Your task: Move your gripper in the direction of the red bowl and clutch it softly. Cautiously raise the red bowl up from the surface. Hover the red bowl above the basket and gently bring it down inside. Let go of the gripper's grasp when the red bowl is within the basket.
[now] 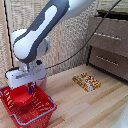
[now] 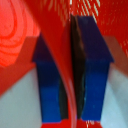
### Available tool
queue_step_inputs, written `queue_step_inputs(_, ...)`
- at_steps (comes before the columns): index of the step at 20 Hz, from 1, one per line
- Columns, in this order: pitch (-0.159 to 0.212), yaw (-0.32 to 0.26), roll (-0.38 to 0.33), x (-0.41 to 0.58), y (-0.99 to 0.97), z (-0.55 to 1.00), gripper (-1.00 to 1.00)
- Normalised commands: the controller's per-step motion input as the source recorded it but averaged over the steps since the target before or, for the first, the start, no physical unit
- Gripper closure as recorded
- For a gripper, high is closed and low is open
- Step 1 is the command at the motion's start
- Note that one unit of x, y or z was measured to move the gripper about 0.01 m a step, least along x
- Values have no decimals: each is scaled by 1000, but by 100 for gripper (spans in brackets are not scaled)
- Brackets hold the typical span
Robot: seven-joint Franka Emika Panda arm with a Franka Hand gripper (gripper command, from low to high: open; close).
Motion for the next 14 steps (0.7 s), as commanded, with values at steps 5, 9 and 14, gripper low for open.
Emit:
queue_step_inputs(5,9,-71,19,225,-5,76,-100)
queue_step_inputs(9,67,-132,55,202,-40,506,-100)
queue_step_inputs(14,126,0,7,198,-46,869,-100)
